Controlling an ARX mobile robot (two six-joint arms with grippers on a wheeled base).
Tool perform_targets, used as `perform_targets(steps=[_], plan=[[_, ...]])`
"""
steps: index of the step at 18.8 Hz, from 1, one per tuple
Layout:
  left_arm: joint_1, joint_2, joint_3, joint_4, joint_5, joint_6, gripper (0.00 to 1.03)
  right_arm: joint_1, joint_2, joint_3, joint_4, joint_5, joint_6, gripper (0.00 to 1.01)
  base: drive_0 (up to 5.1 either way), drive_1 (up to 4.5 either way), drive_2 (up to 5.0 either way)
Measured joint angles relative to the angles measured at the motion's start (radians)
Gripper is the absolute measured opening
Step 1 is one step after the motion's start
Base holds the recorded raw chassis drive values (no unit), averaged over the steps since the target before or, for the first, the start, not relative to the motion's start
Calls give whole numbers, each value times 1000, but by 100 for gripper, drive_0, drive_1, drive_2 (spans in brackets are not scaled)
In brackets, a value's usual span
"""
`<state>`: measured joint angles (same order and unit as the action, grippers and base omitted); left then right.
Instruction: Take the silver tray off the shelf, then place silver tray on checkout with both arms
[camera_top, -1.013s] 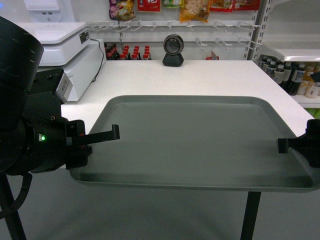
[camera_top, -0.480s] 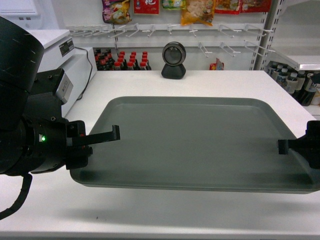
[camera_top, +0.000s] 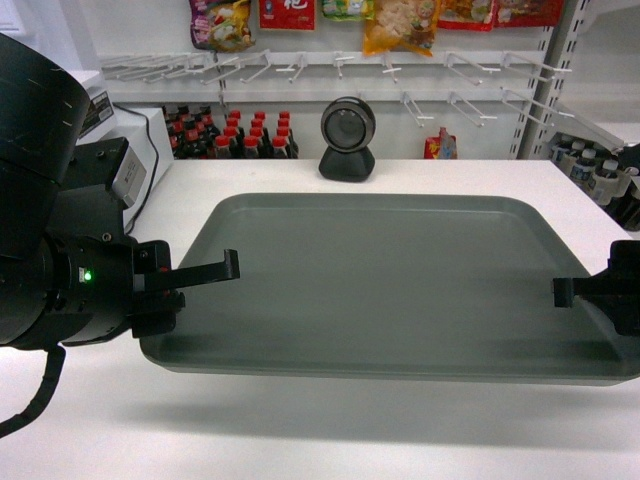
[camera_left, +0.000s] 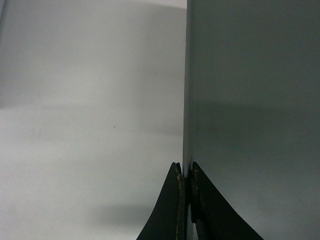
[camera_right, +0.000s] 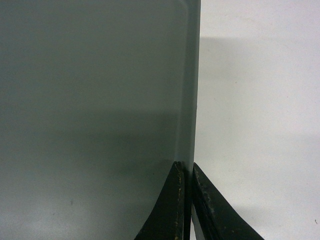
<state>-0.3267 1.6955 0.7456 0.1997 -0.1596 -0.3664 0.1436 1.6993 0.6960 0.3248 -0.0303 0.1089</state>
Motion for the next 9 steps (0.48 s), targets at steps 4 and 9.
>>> perform_targets(steps=[4, 9], plan=[[0, -6, 0, 0, -2, 0, 3, 0, -4, 0, -1, 0, 0, 2, 0, 0, 0], [-5, 172, 159, 58, -275, -17, 4, -6, 141, 74, 299, -108, -16, 2, 0, 0, 0]])
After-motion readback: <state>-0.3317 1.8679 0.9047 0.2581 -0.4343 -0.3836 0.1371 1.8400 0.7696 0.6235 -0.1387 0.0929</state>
